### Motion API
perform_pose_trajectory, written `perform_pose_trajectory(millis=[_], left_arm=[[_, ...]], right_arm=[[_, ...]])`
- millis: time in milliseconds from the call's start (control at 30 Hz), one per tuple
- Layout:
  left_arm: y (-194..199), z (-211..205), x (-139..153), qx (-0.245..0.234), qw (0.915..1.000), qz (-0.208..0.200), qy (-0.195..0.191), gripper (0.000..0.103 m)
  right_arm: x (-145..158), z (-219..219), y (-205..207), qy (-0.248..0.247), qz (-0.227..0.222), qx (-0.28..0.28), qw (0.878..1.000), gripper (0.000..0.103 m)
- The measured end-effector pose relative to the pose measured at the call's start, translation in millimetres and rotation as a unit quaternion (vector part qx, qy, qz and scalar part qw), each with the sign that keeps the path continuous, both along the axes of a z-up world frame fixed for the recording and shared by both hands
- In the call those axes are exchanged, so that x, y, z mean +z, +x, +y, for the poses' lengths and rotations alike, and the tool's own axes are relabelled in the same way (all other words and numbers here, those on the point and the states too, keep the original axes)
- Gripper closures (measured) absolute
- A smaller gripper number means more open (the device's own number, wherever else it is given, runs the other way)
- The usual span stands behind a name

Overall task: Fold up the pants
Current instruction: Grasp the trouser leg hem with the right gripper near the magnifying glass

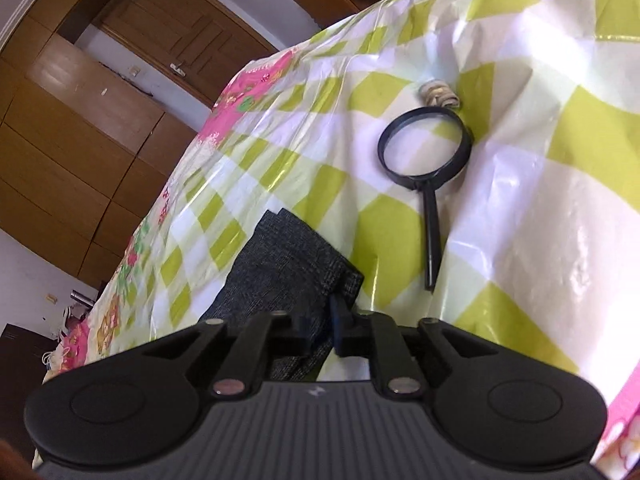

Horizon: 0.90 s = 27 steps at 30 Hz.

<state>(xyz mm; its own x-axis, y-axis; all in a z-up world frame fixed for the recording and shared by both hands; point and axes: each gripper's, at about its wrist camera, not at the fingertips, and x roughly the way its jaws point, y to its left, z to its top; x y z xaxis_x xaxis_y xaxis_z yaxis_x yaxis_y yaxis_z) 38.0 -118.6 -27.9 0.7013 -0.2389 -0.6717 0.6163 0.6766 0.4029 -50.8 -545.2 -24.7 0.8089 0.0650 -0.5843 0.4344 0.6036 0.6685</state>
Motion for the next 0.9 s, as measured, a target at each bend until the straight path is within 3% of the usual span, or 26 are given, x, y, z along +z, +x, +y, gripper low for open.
perform_pose_trajectory(millis=[367, 500, 667, 900], left_arm=[[-1, 6, 0, 0.002, 0.9998, 0.003, -0.019, 0.027], [0, 7, -1, 0.0, 0.9996, 0.004, -0.026, 0.027], [1, 10, -2, 0.004, 0.9992, 0.007, -0.039, 0.026], [0, 11, -2, 0.005, 0.9988, 0.007, -0.049, 0.026]], right_arm=[[-9, 11, 29, -0.001, 0.062, 0.019, 0.998, 0.07], [-3, 14, 17, 0.009, 0.055, 0.004, 0.998, 0.069], [-1, 23, 14, 0.046, 0.061, 0.026, 0.997, 0.064], [-13, 33, 30, 0.027, 0.073, -0.006, 0.997, 0.068]])
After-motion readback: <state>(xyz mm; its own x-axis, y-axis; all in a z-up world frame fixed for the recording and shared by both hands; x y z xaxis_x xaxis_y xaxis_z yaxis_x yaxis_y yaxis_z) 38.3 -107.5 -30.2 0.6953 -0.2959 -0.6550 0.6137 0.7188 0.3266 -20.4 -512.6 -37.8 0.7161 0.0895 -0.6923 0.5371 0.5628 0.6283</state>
